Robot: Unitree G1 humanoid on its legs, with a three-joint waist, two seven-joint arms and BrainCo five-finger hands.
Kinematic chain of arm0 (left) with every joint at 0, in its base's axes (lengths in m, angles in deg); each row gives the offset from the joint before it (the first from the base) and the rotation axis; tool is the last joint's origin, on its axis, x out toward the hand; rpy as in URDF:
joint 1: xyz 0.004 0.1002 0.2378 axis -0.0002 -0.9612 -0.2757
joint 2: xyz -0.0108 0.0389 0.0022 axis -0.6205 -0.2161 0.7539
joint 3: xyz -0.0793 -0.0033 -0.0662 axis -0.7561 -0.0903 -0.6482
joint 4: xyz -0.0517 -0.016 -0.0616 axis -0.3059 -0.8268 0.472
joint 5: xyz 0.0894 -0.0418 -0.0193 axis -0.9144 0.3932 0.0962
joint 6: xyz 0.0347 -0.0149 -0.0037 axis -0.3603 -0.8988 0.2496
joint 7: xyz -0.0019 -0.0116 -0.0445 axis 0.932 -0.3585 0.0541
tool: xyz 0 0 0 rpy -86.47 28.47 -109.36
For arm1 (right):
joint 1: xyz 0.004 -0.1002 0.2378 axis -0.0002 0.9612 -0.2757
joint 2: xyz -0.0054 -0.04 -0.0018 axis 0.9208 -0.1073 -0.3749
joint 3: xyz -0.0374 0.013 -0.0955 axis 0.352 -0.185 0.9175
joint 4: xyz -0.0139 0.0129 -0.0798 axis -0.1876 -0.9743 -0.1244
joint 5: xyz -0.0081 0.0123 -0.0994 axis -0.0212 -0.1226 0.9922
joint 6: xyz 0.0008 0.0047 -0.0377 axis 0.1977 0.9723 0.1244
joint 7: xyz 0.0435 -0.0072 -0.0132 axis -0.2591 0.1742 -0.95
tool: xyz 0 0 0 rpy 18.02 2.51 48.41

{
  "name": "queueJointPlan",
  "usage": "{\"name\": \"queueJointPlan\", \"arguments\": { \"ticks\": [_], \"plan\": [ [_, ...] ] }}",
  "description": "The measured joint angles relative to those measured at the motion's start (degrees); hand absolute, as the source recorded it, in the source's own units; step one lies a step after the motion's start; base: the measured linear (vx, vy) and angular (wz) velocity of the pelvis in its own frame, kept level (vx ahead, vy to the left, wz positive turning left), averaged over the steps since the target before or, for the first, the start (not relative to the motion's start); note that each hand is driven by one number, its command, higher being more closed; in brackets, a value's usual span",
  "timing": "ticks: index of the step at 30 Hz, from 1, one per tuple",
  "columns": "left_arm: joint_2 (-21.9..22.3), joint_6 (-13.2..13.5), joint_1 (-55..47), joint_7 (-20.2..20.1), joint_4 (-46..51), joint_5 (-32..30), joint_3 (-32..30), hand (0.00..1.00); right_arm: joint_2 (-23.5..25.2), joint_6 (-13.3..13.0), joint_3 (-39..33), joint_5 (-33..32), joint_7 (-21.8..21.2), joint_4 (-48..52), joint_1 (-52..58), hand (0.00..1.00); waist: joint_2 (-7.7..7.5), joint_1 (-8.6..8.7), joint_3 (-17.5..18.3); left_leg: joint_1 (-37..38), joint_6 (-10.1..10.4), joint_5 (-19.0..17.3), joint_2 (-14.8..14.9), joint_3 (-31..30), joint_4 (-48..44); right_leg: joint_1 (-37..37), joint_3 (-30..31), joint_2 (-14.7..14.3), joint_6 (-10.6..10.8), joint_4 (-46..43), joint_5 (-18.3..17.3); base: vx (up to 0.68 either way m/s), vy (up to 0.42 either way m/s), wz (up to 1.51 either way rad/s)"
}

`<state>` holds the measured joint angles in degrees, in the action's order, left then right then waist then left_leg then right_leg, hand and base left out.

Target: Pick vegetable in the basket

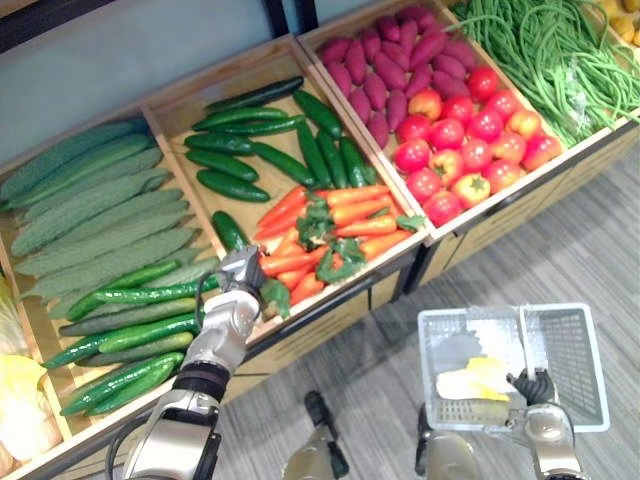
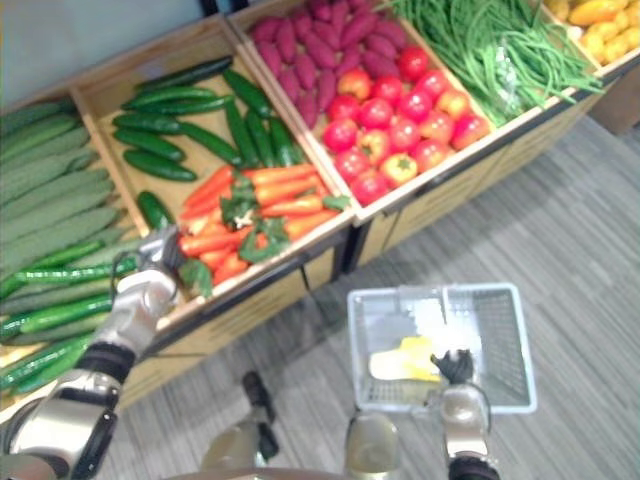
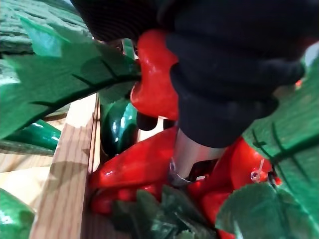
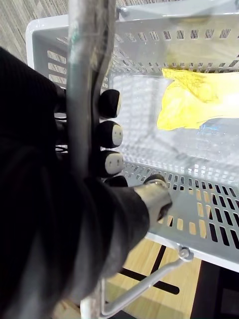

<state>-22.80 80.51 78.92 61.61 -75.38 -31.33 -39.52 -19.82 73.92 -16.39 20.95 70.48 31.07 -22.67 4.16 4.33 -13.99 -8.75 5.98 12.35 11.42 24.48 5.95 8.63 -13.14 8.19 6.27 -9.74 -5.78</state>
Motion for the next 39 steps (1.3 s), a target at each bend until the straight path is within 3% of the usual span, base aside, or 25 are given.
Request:
{"name": "queueJointPlan", "arguments": {
  "ticks": [20,27,29,39],
  "plan": [
    [-2.4,1.5,-7.4,0.4,18.5,0.0,-3.1,1.0,0.0,0.0,0.0,0.4,0.0,0.1,2.1,1.0,1.75,-1.56,0.4,1.9,-0.2,-0.5,-0.1,-3.2,0.0,-4.2,-3.2,0.1,0.0,0.6,-0.1,-0.03,-0.001,0.08],
    [-3.9,4.3,-10.4,-0.1,25.1,0.0,-2.9,1.0,-0.1,0.0,0.0,2.1,-0.1,0.0,2.3,1.0,2.03,-2.68,0.8,2.3,-0.6,-0.8,-0.7,-3.6,0.0,-5.2,-4.0,0.8,0.2,0.7,0.0,-0.01,0.004,0.05],
    [-3.9,5.5,-11.3,-0.4,26.4,0.0,-2.6,1.0,-0.1,0.2,0.1,2.1,-0.3,-0.5,2.1,1.0,2.09,-2.88,2.3,2.4,-0.6,-0.7,-1.0,-4.8,0.0,-6.2,-5.2,0.9,0.3,1.0,-0.1,0.0,-0.006,0.19],
    [-3.9,5.6,-11.4,-0.8,27.6,0.0,-0.7,1.0,-0.2,0.2,0.6,2.2,-1.0,-2.3,1.9,1.0,1.85,-2.97,4.9,2.0,-0.6,-0.9,-1.0,-4.8,0.0,-5.9,-5.2,1.0,0.3,0.8,-0.1,0.0,-0.001,0.02]
  ]
}}
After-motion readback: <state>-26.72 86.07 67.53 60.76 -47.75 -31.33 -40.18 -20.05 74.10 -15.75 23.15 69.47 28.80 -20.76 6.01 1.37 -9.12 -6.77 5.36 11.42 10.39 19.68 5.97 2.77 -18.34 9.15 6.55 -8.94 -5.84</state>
